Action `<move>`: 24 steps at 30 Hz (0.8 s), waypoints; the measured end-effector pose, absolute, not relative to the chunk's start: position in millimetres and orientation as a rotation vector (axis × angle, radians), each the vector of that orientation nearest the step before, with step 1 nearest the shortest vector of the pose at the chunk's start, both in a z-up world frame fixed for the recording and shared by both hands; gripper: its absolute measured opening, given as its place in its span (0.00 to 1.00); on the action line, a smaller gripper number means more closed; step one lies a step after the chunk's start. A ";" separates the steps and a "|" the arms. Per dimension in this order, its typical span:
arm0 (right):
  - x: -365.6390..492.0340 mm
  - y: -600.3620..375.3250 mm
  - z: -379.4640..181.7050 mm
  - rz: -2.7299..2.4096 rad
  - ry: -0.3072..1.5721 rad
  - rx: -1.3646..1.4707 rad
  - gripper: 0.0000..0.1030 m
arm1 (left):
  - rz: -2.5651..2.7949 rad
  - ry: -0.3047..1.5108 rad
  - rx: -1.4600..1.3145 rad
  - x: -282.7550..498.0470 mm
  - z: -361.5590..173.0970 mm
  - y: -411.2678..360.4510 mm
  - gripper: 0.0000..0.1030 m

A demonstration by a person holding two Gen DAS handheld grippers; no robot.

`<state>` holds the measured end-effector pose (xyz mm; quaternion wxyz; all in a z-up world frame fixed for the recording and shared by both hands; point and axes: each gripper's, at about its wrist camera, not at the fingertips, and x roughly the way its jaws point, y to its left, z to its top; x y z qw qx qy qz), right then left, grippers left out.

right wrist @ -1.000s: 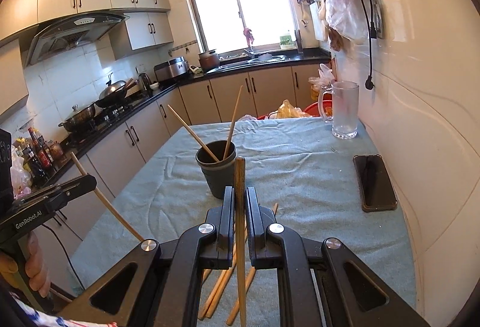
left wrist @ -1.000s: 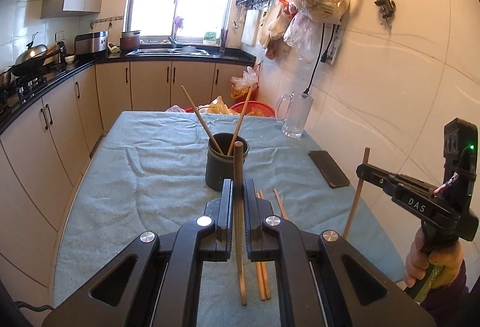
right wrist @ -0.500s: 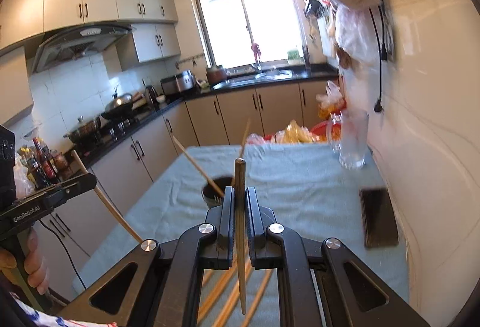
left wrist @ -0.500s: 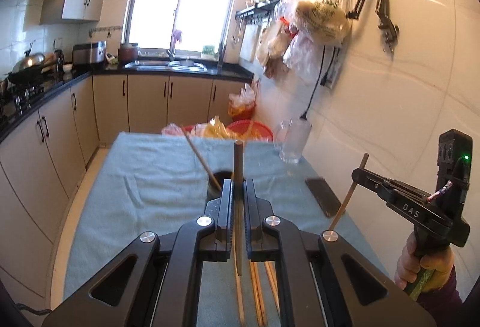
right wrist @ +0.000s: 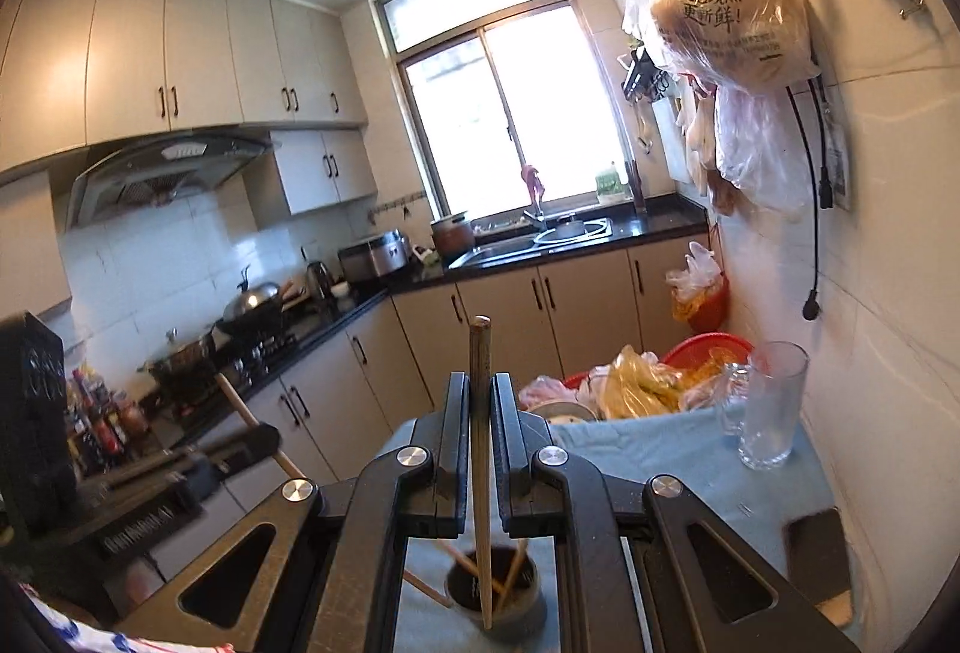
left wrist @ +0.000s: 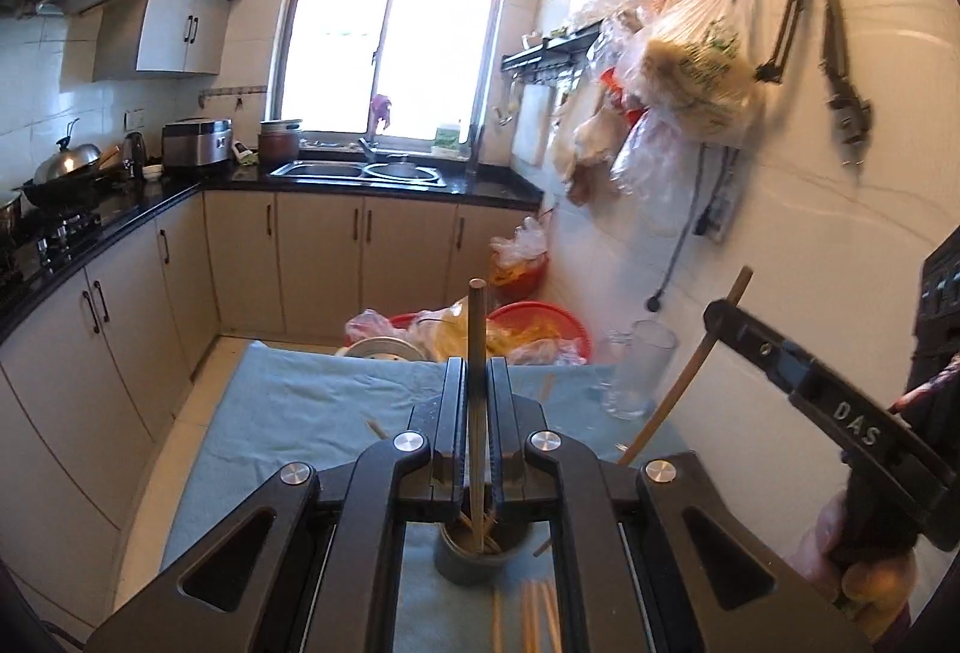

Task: Organize utensils
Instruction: 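Lower the chopsticks into the cup and open both grippers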

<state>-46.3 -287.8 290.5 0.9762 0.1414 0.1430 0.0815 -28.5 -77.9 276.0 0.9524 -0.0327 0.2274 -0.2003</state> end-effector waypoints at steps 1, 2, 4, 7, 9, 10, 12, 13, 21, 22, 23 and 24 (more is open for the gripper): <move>-38.6 -286.2 288.1 0.150 0.285 0.281 0.07 | -0.401 0.474 -0.065 -19.1 271.9 -81.4 0.06; -31.6 -284.7 284.4 0.136 0.284 0.275 0.07 | -0.399 0.485 -0.066 -11.7 267.8 -83.5 0.06; -15.1 -282.9 271.5 0.118 0.317 0.275 0.07 | -0.397 0.522 -0.073 5.1 256.5 -88.3 0.06; 4.9 -285.9 244.7 0.116 0.398 0.295 0.07 | -0.408 0.604 -0.097 24.8 234.6 -91.3 0.06; 14.5 -286.6 227.7 0.113 0.447 0.302 0.07 | -0.414 0.649 -0.101 31.5 219.9 -93.0 0.06; 18.8 -287.3 219.3 0.112 0.472 0.308 0.07 | -0.412 0.668 -0.095 34.1 212.7 -94.7 0.06; 26.6 -291.2 206.0 0.111 0.507 0.323 0.07 | -0.407 0.690 -0.083 36.5 203.0 -96.7 0.06; 30.5 -292.8 199.0 0.113 0.527 0.335 0.07 | -0.406 0.699 -0.081 37.0 199.1 -97.3 0.06; 39.8 -296.9 183.7 0.112 0.559 0.353 0.12 | -0.383 0.712 -0.090 30.2 192.9 -88.6 0.12; 39.3 -296.8 183.9 0.110 0.559 0.350 0.16 | -0.378 0.711 -0.094 27.9 193.6 -86.6 0.14; 38.6 -296.5 184.6 0.106 0.556 0.347 0.29 | -0.374 0.709 -0.095 26.1 194.9 -84.8 0.20; 37.6 -295.9 185.7 0.101 0.552 0.346 0.40 | -0.369 0.703 -0.096 23.0 195.8 -82.9 0.24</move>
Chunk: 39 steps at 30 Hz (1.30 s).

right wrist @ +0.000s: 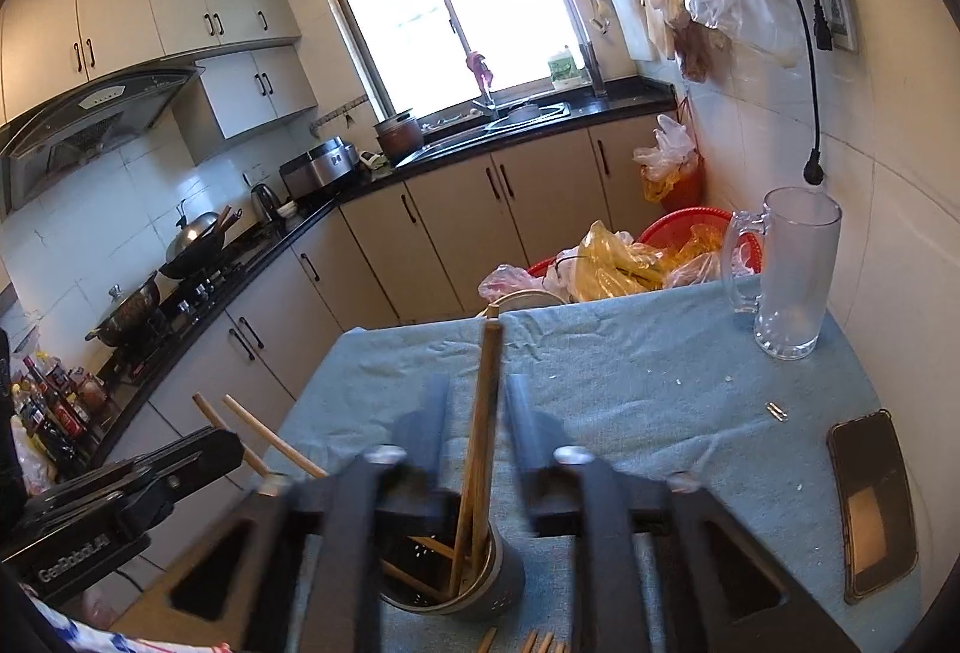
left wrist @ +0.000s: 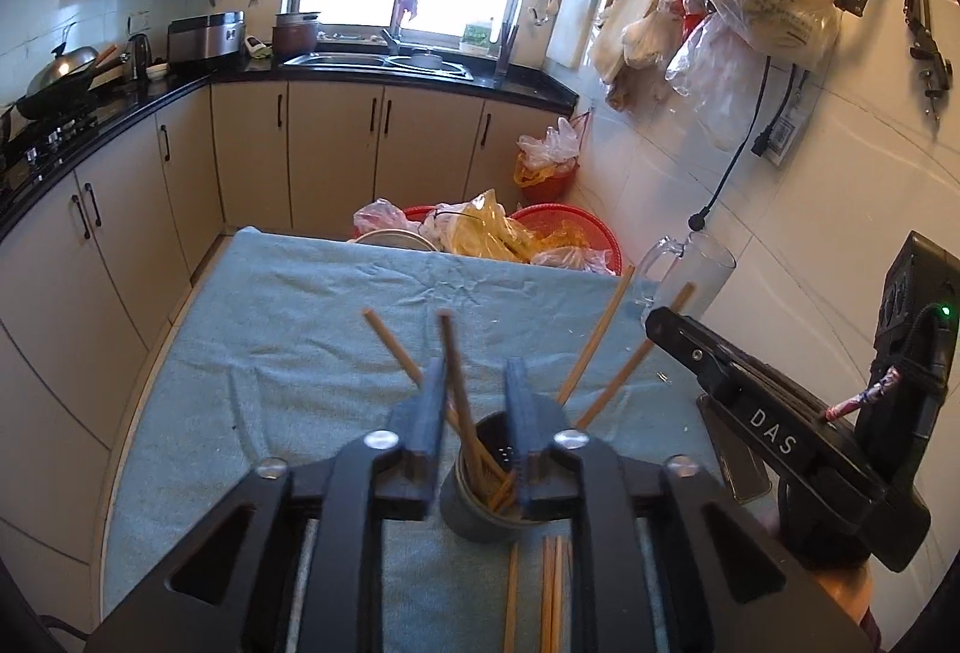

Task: Organize utensils
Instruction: 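Lower the chopsticks into the cup and open both grippers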

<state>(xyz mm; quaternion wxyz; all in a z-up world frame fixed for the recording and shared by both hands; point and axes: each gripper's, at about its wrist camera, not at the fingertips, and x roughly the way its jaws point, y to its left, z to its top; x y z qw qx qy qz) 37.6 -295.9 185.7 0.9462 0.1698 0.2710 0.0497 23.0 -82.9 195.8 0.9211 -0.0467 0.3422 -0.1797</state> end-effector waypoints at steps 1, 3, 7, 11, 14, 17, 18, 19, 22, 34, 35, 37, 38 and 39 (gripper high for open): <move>35.2 -296.2 187.0 0.096 0.543 0.345 0.42 | -0.361 0.693 -0.095 19.0 196.9 -81.0 0.26; 31.9 -294.9 190.1 0.092 0.536 0.338 0.42 | -0.346 0.679 -0.085 12.1 198.9 -78.4 0.32; 22.4 -294.6 196.8 0.089 0.526 0.331 0.42 | -0.315 0.656 -0.063 -4.2 202.3 -71.6 0.39; 8.0 -295.5 202.4 0.080 0.510 0.322 0.48 | -0.271 0.627 -0.056 -21.2 204.7 -59.9 0.47; -4.8 -295.8 204.7 0.073 0.505 0.315 0.50 | -0.234 0.613 -0.044 -33.6 204.5 -51.9 0.49; -18.7 -296.0 204.5 0.067 0.501 0.306 0.54 | -0.197 0.600 -0.023 -45.2 202.9 -46.2 0.50; -22.9 -296.2 203.9 0.064 0.500 0.303 0.55 | -0.189 0.596 -0.017 -49.1 202.4 -45.0 0.50; -28.5 -296.4 202.4 0.062 0.502 0.299 0.55 | -0.178 0.588 -0.006 -54.3 201.4 -43.4 0.51; -39.4 -296.9 196.5 0.053 0.516 0.291 0.55 | -0.160 0.570 0.033 -67.6 199.1 -41.9 0.54; -75.1 -317.6 156.5 -0.004 0.609 0.355 0.56 | -0.174 0.595 0.079 -95.2 185.1 -42.9 0.63; -77.2 -319.5 154.7 -0.009 0.614 0.360 0.56 | -0.173 0.602 0.079 -96.2 183.4 -42.5 0.63; -82.5 -323.9 150.0 -0.019 0.623 0.370 0.56 | -0.172 0.612 0.079 -97.1 181.4 -42.9 0.63; -84.4 -324.9 149.1 -0.023 0.627 0.372 0.57 | -0.171 0.617 0.080 -97.1 180.5 -43.7 0.63; -86.2 -325.4 148.2 -0.027 0.631 0.375 0.57 | -0.172 0.623 0.081 -97.9 179.0 -43.7 0.64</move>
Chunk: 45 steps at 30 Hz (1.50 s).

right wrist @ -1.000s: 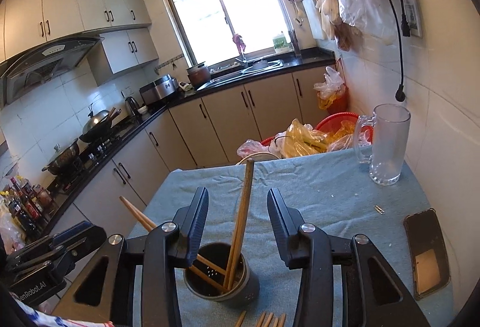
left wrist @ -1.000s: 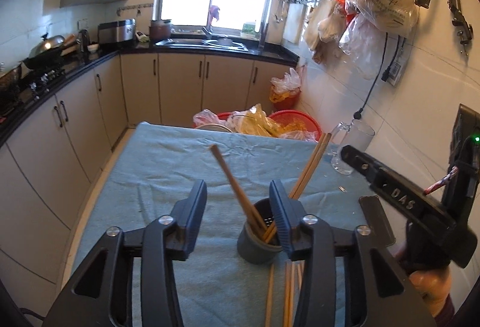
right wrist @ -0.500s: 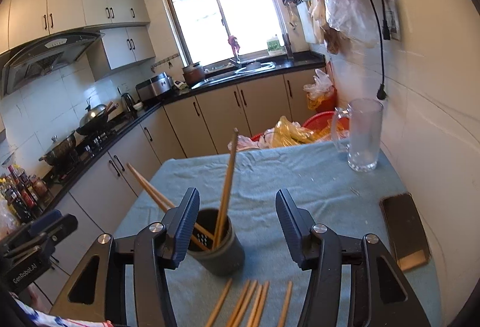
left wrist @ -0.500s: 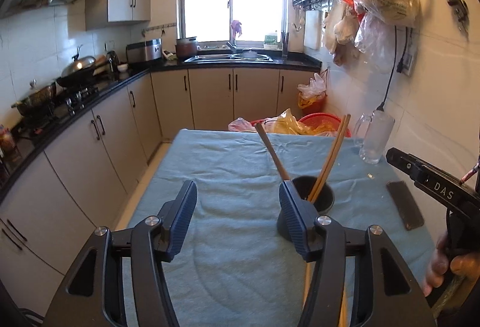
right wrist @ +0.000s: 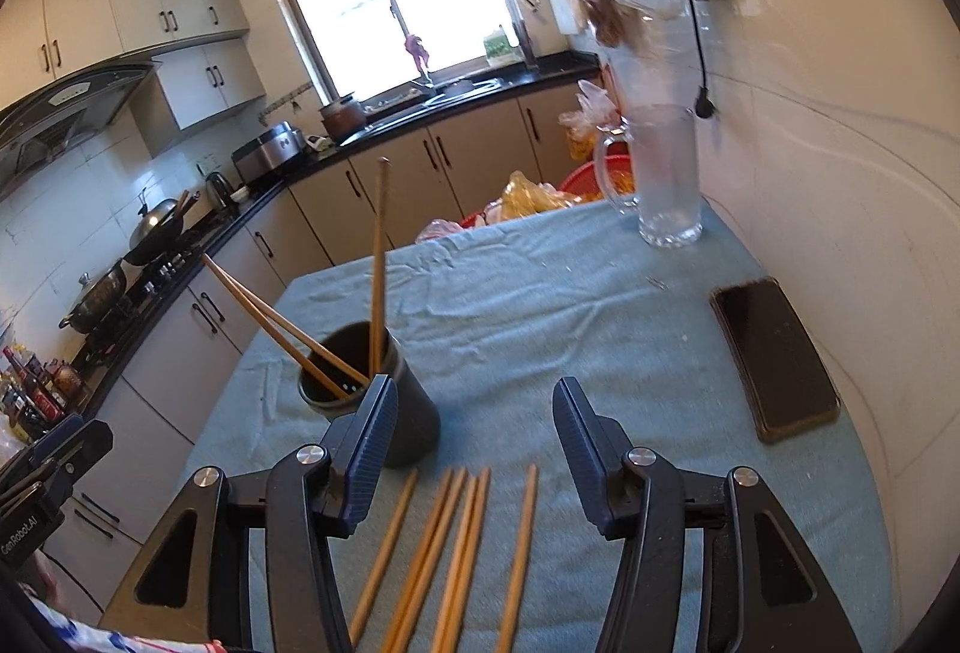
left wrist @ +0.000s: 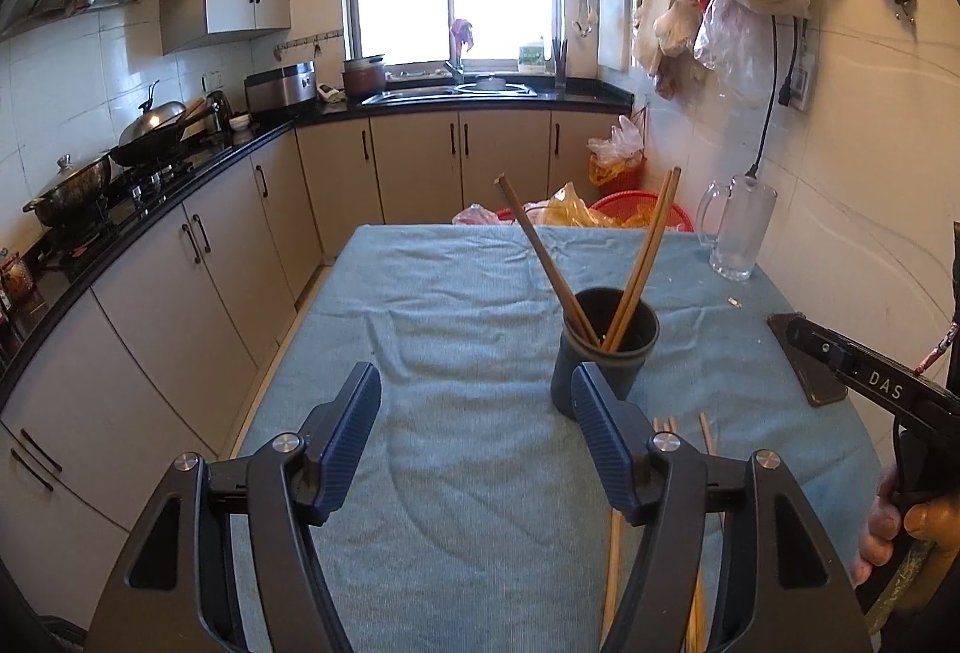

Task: Organize utensils
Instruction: 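Lower the chopsticks into the cup and open both grippers, then grasp a chopstick with the left gripper while the right gripper grasps another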

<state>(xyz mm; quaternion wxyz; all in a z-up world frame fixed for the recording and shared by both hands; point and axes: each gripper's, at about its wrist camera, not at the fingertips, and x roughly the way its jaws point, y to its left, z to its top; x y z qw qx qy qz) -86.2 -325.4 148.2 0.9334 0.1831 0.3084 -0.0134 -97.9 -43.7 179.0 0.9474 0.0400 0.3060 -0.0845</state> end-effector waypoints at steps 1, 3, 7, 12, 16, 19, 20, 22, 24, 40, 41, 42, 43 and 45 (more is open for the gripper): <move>-88.6 -327.0 146.1 -0.032 0.636 0.377 0.57 | -0.173 0.628 0.083 -98.4 177.7 -44.1 0.64; -91.5 -328.7 144.0 -0.038 0.645 0.379 0.58 | -0.174 0.633 0.085 -101.2 174.7 -42.7 0.65; -97.8 -329.2 135.1 -0.047 0.670 0.379 0.59 | -0.174 0.653 0.081 -101.8 168.0 -40.4 0.67; -103.4 -322.6 117.0 -0.048 0.722 0.357 0.61 | -0.155 0.688 0.080 -96.3 150.2 -35.0 0.69; -108.6 -317.1 92.5 -0.045 0.785 0.331 0.61 | -0.159 0.758 0.115 -86.6 114.9 -36.0 0.69; -110.4 -311.8 75.7 -0.031 0.828 0.309 0.61 | -0.220 0.834 0.115 -79.6 89.7 -41.8 0.69; -110.7 -309.3 70.1 -0.026 0.843 0.294 0.61 | -0.243 0.859 0.107 -77.4 83.2 -44.0 0.69; -110.0 -305.9 60.7 -0.019 0.866 0.264 0.61 | -0.299 0.912 0.089 -72.1 69.9 -51.9 0.69; -108.5 -301.2 53.8 -0.019 0.887 0.235 0.58 | -0.331 0.935 0.084 -69.4 61.6 -60.8 0.68; -80.9 -283.3 29.8 0.010 0.971 0.144 0.32 | -0.465 1.089 0.058 -26.7 12.2 -124.9 0.31; -79.4 -282.2 29.8 0.004 0.970 0.133 0.28 | -0.454 1.086 0.070 -25.7 12.2 -126.0 0.21; -77.6 -281.5 30.0 0.002 0.971 0.128 0.23 | -0.453 1.087 0.069 -24.5 12.1 -126.3 0.13; -75.9 -281.5 29.9 0.002 0.972 0.128 0.18 | -0.469 1.100 0.049 -23.1 11.7 -125.8 0.08; -73.4 -282.7 29.6 0.002 0.976 0.134 0.10 | -0.456 1.111 0.033 -23.6 13.0 -122.4 0.05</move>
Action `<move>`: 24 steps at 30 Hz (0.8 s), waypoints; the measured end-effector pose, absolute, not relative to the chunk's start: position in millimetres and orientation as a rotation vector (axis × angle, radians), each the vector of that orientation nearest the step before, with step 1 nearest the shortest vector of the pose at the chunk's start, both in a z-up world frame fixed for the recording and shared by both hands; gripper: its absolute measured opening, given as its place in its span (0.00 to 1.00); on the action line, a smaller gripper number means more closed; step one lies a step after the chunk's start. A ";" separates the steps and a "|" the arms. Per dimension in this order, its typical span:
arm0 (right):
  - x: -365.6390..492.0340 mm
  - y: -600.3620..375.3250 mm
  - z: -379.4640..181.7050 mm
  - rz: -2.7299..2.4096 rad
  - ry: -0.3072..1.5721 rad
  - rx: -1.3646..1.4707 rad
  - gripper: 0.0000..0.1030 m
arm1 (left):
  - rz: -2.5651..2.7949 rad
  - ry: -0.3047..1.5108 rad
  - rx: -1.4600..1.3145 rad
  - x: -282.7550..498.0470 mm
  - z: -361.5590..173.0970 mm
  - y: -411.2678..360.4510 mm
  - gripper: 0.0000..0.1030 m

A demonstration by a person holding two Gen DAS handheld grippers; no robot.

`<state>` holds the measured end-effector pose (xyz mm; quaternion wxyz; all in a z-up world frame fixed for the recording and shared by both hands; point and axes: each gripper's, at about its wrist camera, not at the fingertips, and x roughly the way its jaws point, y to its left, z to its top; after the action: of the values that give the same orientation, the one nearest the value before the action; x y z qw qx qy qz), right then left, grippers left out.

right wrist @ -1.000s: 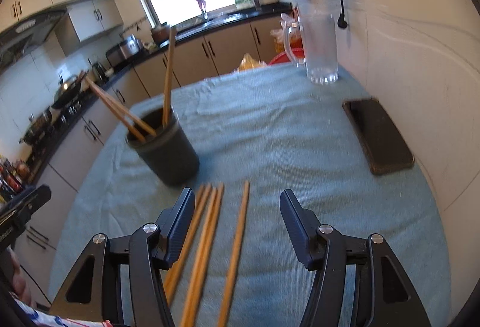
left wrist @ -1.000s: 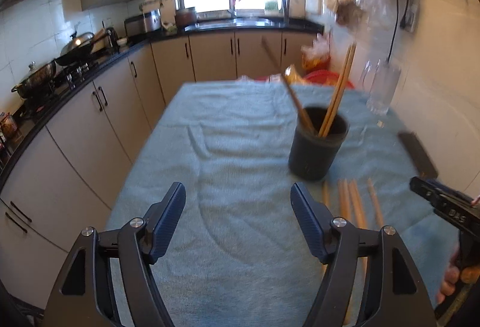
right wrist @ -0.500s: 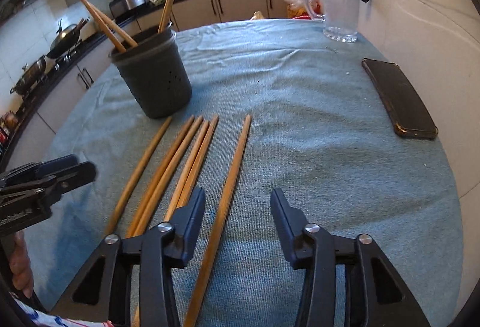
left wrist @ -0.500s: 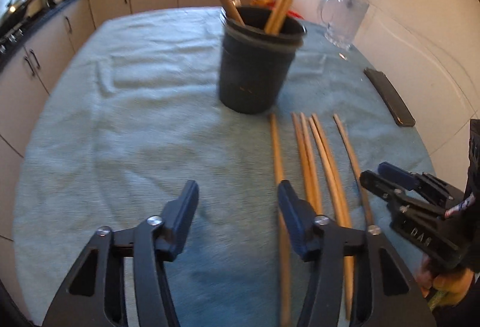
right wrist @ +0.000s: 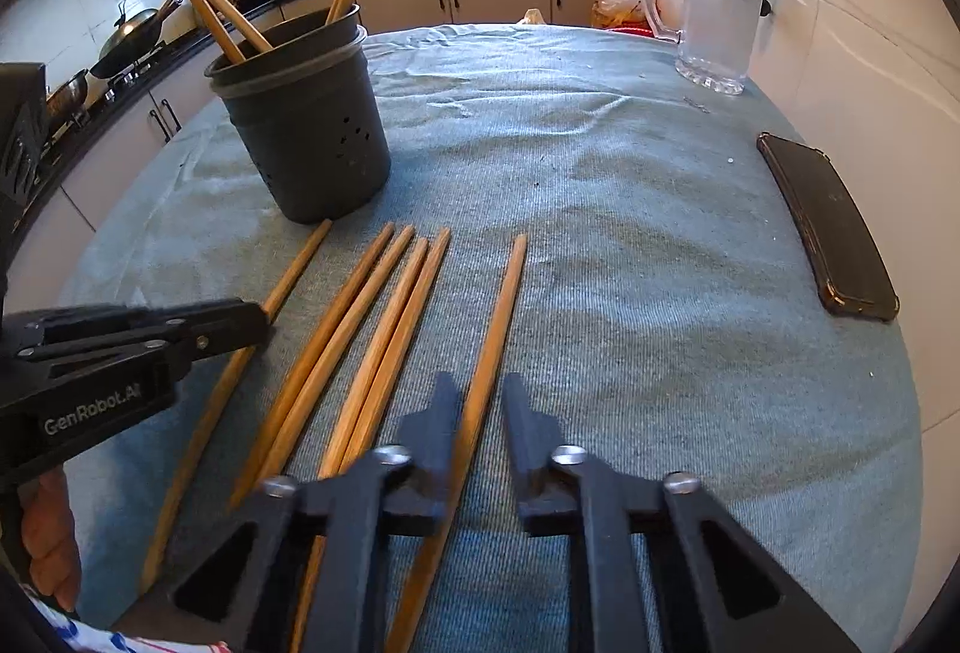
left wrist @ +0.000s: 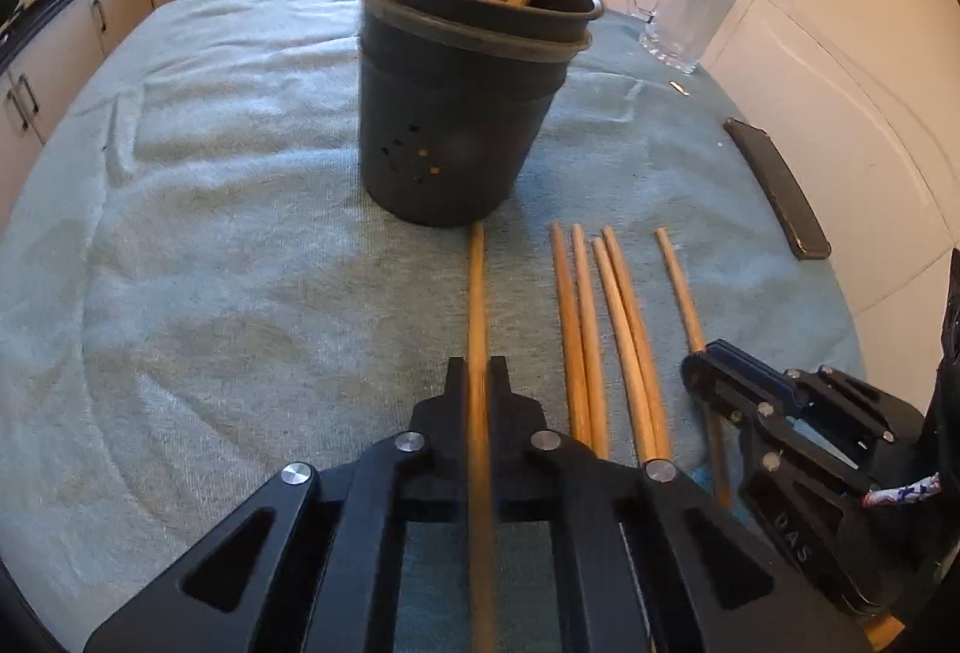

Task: Organize utensils
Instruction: 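Grasp a chopstick with the left gripper while the right gripper grasps another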

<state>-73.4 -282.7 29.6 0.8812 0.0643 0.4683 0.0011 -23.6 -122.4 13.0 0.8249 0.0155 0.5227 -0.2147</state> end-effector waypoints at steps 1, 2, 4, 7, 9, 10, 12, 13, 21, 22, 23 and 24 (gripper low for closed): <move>-73.0 -284.0 29.7 0.003 0.977 0.142 0.09 | -0.435 1.108 0.039 -24.9 13.8 -120.5 0.05; -73.6 -285.6 29.8 0.005 0.981 0.151 0.08 | -0.422 1.108 0.044 -26.5 14.3 -118.2 0.05; -77.4 -288.5 30.0 0.011 0.992 0.157 0.07 | -0.417 1.126 0.033 -33.9 15.0 -107.2 0.05; -90.0 -295.5 30.8 0.020 1.015 0.163 0.07 | -0.423 1.154 0.016 -44.6 15.9 -89.5 0.05; -99.7 -300.2 30.9 0.023 1.030 0.156 0.08 | -0.437 1.175 0.023 -50.7 16.0 -83.0 0.05; -104.8 -303.1 31.2 0.021 1.039 0.150 0.08 | -0.444 1.188 0.030 -52.7 16.7 -80.5 0.05; -109.1 -307.7 31.6 0.014 1.049 0.154 0.08 | -0.449 1.200 0.041 -54.5 17.6 -79.1 0.05; -109.5 -310.5 31.9 0.015 1.058 0.161 0.09 | -0.450 1.203 0.046 -53.8 18.1 -79.8 0.05; -88.7 -312.5 32.7 -0.003 1.105 0.137 0.15 | -0.457 1.232 0.073 -44.7 16.4 -92.7 0.09; -83.8 -310.4 32.6 -0.004 1.112 0.115 0.15 | -0.454 1.229 0.084 -43.2 16.7 -94.2 0.09; -80.6 -309.7 32.3 -0.006 1.117 0.100 0.15 | -0.453 1.229 0.087 -42.0 16.4 -95.9 0.09; -77.3 -309.3 31.7 -0.006 1.122 0.090 0.16 | -0.452 1.229 0.089 -40.0 16.5 -97.0 0.09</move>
<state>-77.3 -309.3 31.7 0.8457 0.0426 0.5319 -0.0029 -40.0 -97.0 16.5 0.7923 0.0416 0.5713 -0.2101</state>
